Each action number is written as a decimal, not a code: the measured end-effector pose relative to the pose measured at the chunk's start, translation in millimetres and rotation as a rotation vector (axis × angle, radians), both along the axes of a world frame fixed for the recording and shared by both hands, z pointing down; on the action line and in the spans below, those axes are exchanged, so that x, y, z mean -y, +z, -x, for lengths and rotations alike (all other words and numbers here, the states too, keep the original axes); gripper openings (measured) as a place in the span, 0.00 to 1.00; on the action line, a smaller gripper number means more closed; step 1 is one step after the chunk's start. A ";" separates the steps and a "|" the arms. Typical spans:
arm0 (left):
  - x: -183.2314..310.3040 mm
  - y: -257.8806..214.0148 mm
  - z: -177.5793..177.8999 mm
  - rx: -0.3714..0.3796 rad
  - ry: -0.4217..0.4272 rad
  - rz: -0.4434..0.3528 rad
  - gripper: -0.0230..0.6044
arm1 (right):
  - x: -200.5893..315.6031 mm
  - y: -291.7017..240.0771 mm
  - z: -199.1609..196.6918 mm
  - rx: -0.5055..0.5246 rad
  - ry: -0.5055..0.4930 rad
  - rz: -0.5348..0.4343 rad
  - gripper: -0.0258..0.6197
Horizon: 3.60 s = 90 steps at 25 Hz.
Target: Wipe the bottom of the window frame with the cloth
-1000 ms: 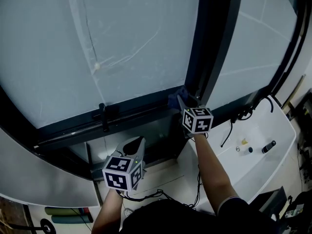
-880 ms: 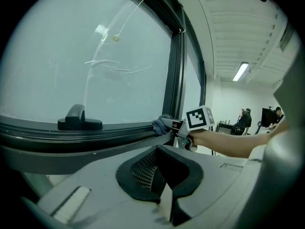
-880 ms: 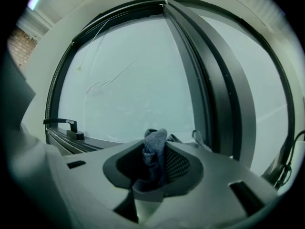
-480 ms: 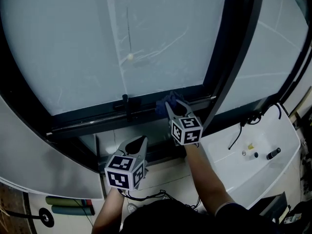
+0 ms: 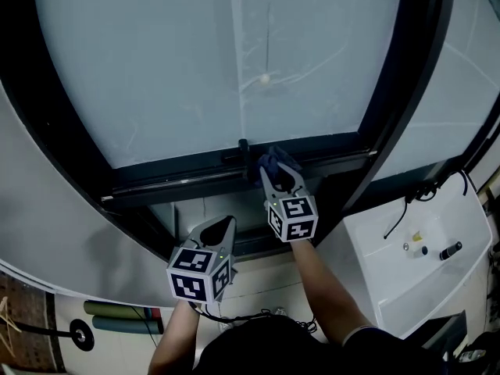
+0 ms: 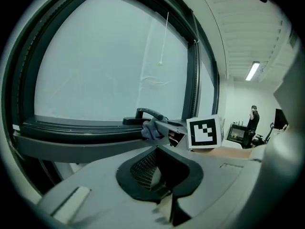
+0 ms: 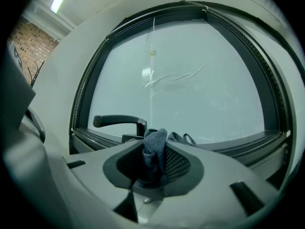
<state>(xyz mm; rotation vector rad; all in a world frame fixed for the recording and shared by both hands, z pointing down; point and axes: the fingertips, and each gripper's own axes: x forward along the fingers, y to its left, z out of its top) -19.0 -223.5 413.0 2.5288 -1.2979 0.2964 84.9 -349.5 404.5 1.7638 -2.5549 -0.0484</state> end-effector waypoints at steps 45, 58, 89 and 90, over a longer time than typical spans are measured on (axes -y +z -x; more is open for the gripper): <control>-63.3 2.8 265.3 -0.025 -0.410 -0.024 0.05 | -9.8 -2.7 387.0 -0.068 -0.423 0.104 0.22; -13.4 -11.5 164.0 -0.030 -0.156 -0.059 0.05 | 19.2 -69.0 191.9 -0.025 -0.041 -0.037 0.22; -59.5 -6.2 301.0 -0.033 -0.517 -0.062 0.05 | 48.4 -5.1 376.7 -0.330 -0.303 0.245 0.21; -62.8 -6.6 306.2 -0.035 -0.533 -0.063 0.05 | 48.2 -5.1 385.5 -0.334 -0.317 0.246 0.21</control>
